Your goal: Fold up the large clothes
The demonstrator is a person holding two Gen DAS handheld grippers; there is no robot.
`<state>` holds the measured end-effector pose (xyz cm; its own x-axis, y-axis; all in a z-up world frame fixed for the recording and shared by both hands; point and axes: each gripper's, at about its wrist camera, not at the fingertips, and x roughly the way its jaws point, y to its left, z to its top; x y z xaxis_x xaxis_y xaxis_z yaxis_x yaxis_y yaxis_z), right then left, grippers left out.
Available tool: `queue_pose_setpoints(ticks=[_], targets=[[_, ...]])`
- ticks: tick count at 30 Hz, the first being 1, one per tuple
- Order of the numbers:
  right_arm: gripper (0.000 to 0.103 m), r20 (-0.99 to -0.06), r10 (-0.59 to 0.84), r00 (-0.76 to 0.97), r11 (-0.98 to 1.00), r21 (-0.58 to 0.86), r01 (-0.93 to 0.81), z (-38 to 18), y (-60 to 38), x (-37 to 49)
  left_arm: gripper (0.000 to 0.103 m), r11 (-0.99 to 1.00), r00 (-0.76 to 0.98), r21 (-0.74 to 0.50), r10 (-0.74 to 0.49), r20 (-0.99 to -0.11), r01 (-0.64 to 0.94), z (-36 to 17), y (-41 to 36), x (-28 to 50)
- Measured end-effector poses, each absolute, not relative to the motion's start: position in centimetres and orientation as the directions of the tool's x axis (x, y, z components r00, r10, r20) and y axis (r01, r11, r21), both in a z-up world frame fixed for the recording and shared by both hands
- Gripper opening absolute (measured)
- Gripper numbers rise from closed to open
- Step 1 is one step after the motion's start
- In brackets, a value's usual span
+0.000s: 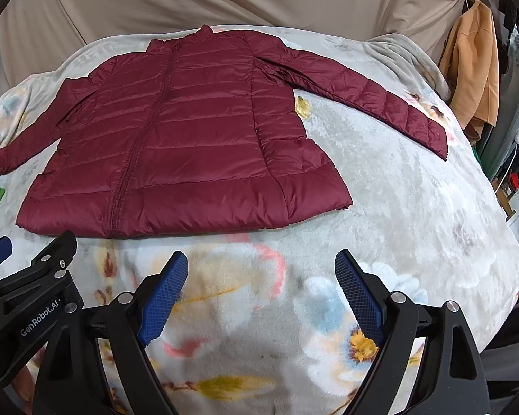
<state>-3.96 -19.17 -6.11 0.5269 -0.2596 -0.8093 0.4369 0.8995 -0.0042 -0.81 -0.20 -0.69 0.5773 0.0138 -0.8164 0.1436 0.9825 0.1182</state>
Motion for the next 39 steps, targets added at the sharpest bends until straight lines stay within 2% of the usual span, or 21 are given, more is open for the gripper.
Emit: queue_pose_setpoints(ticks=[39], targets=[[0.083, -0.819, -0.256, 0.514, 0.900, -0.008, 0.436, -6.82, -19.32, -3.30, 0.091, 0.982, 0.572, 0.121, 0.015, -0.820, 0.148, -1.11, 0.03, -0.96]])
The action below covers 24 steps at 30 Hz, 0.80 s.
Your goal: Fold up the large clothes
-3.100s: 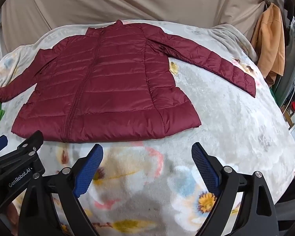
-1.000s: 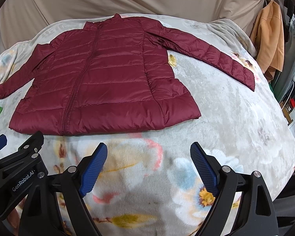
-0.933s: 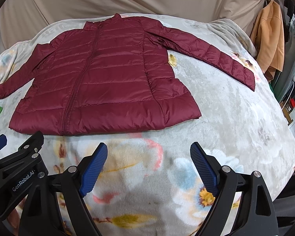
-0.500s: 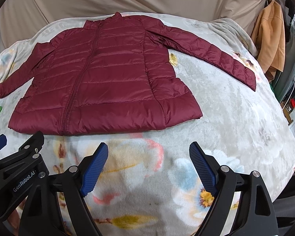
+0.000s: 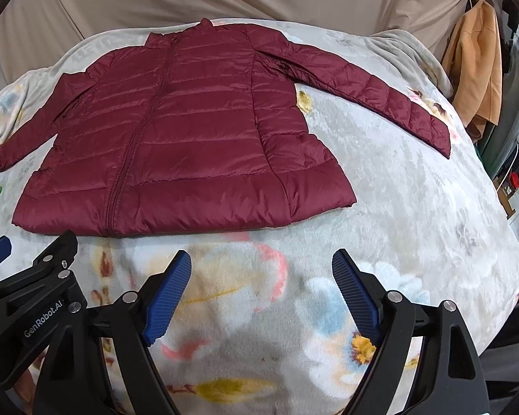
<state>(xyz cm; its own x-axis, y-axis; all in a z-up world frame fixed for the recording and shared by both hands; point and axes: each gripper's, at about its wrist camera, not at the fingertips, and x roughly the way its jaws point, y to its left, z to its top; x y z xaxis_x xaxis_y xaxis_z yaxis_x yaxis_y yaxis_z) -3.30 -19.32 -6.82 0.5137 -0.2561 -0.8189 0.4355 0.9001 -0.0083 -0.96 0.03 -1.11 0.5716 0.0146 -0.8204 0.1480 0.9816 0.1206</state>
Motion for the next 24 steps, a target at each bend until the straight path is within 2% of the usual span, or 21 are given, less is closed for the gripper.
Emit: queue_pose_setpoints(ticks=[24], targets=[[0.081, -0.838, -0.239, 0.490, 0.900, -0.002, 0.435, -7.9, -19.9, -2.7, 0.090, 0.976, 0.532, 0.142, 0.035, -0.846, 0.163, -1.8, -0.5, 0.1]])
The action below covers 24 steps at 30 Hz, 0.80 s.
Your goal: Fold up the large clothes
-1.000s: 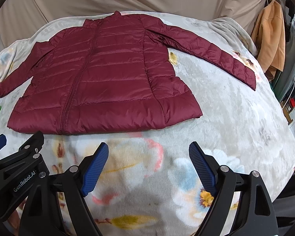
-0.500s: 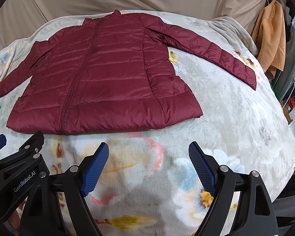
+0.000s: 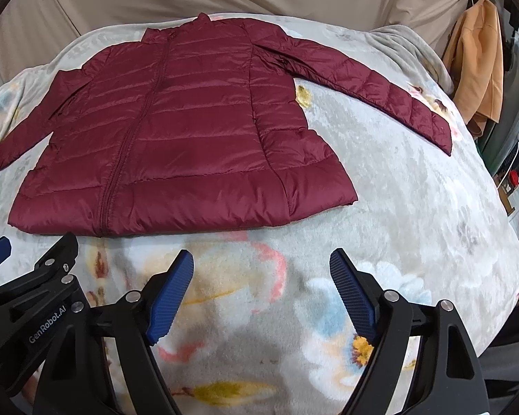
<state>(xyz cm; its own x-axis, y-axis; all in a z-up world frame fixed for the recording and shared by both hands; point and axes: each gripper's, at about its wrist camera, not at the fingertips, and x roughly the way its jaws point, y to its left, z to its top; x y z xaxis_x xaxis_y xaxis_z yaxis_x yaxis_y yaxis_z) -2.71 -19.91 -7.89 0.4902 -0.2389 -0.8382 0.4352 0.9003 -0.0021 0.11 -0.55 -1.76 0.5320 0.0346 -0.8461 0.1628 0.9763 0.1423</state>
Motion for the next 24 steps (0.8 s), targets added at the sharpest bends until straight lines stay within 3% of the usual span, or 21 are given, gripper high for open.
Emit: queue_pose_setpoints(ticks=[5, 10, 14, 19, 24], targets=[[0.081, -0.835, -0.175, 0.522, 0.910, 0.065, 0.409, -8.0, -22.6, -2.0, 0.090, 0.987, 0.451, 0.055, -0.018, -0.893, 0.148, -2.1, -0.1, 2.1], [0.080, -0.818, -0.217, 0.532, 0.840, 0.122, 0.529, -7.8, -32.8, -0.8, 0.090, 0.995, 0.484, -0.012, -0.058, -0.873, 0.097, -1.2, 1.2, 4.5], [0.080, -0.809, -0.248, 0.533, 0.681, 0.246, 0.690, -8.8, -45.3, -0.3, 0.090, 0.998, 0.544, 0.023, -0.008, -0.839, 0.051, -0.6, 2.0, 7.2], [0.080, -0.788, -0.397, 0.470, 0.472, 0.264, 0.841, -10.6, -57.4, -0.6, 0.090, 0.996, 0.582, 0.081, 0.082, -0.809, -0.028, -0.9, 3.2, 10.6], [0.080, -0.793, -0.416, 0.445, 0.331, 0.324, 0.886, -13.3, -64.2, -1.3, 0.090, 0.993, 0.574, 0.080, 0.116, -0.811, -0.088, -1.5, 4.7, 13.8]])
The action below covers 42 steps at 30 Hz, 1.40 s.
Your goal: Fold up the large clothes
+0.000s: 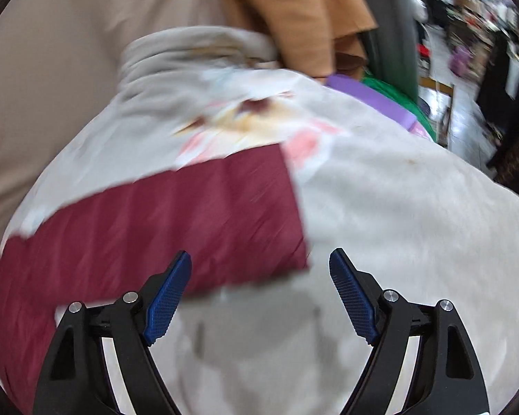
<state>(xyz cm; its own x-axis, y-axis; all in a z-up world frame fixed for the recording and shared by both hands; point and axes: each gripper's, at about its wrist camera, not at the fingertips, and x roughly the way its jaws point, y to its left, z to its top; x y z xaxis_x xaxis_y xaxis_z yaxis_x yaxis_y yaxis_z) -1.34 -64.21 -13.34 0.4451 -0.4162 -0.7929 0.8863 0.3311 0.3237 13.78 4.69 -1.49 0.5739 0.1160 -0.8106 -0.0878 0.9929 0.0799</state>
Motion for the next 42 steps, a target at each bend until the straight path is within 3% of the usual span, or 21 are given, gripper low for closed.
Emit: queue_pose_setpoints(ticks=[1, 4, 8, 12, 16, 18, 22, 23, 24, 25, 27, 31, 33, 38, 39, 41, 42], targets=[[0.079, -0.803, -0.396, 0.445, 0.301, 0.345, 0.889, -14.2, -65.0, -1.3, 0.090, 0.992, 0.578, 0.077, 0.121, -0.807, -0.101, -1.5, 5.0, 14.4], [0.059, -0.807, -0.344, 0.481, 0.263, 0.409, 0.874, -15.9, -66.2, -0.6, 0.090, 0.990, 0.591, 0.079, 0.131, -0.796, -0.113, -1.3, 5.3, 15.4], [0.019, -0.756, -0.321, 0.570, 0.297, 0.491, 0.819, -14.5, -65.4, 2.2, 0.088, 0.992, 0.610, 0.076, 0.125, -0.783, -0.104, -1.0, 5.7, 16.8], [0.011, -0.587, -0.306, 0.750, 0.509, 0.564, 0.650, -6.7, -60.5, 8.0, 0.087, 0.992, 0.623, 0.084, 0.127, -0.772, -0.099, -0.6, 6.1, 17.8], [0.011, -0.404, -0.140, 0.904, 0.758, 0.544, 0.360, 2.4, -50.5, 14.8, 0.087, 0.993, 0.630, 0.053, 0.110, -0.768, -0.109, -0.1, 7.0, 18.5], [0.010, -0.360, -0.008, 0.933, 0.847, 0.494, 0.198, 5.4, -43.9, 18.1, 0.087, 0.993, 0.634, 0.026, 0.092, -0.768, -0.113, 0.2, 7.6, 18.9], [0.016, -0.414, 0.266, 0.871, 0.907, 0.414, -0.081, 4.9, -29.3, 25.4, 0.087, 0.993, 0.649, -0.029, 0.050, -0.759, -0.111, 0.8, 8.8, 19.5], [0.021, -0.445, 0.305, 0.842, 0.907, 0.404, -0.115, 3.6, -26.5, 26.6, 0.087, 0.993, 0.654, -0.052, 0.029, -0.756, -0.104, 0.9, 9.1, 19.8], [0.036, -0.496, 0.356, 0.792, 0.904, 0.398, -0.157, 1.3, -23.0, 28.2, 0.088, 0.993, 0.653, -0.071, 0.007, -0.757, -0.094, 1.0, 9.3, 20.2], [0.043, -0.531, 0.368, 0.763, 0.908, 0.382, -0.172, -0.3, -21.0, 28.9, 0.088, 0.992, 0.648, -0.092, -0.015, -0.761, -0.084, 0.9, 9.4, 20.6], [0.046, -0.596, 0.353, 0.721, 0.927, 0.326, -0.184, -3.2, -17.3, 28.6, 0.088, 0.988, 0.625, -0.140, -0.072, -0.777, -0.060, 0.1, 9.7, 21.9], [0.048, -0.575, 0.338, 0.744, 0.920, 0.367, -0.135, -4.6, -18.4, 23.4, 0.088, 0.970, 0.575, -0.239, -0.170, -0.800, -0.047, -2.3, 9.3, 24.4], [0.057, -0.570, 0.302, 0.764, 0.897, 0.440, -0.026, -5.7, -21.8, 19.9, 0.088, 0.953, 0.542, -0.298, -0.223, -0.810, -0.053, -3.9, 8.3, 25.7], [0.058, -0.633, 0.206, 0.746, 0.855, 0.487, 0.177, -8.4, -29.1, 15.1, 0.087, 0.911, 0.490, -0.401, -0.307, -0.816, -0.096, -7.8, 5.1, 27.7], [0.058, -0.638, 0.193, 0.746, 0.841, 0.499, 0.209, -8.5, -30.6, 14.8, 0.084, 0.901, 0.488, -0.418, -0.315, -0.814, -0.116, -8.4, 4.7, 28.0], [0.058, -0.635, 0.175, 0.752, 0.814, 0.523, 0.252, -8.9, -33.0, 14.7, 0.066, 0.892, 0.504, -0.431, -0.312, -0.805, -0.136, -8.6, 4.1, 28.2], [0.058, -0.633, 0.159, 0.758, 0.800, 0.532, 0.277, -9.1, -34.2, 14.9, 0.052, 0.891, 0.511, -0.433, -0.313, -0.801, -0.135, -8.6, 3.9, 28.1]])
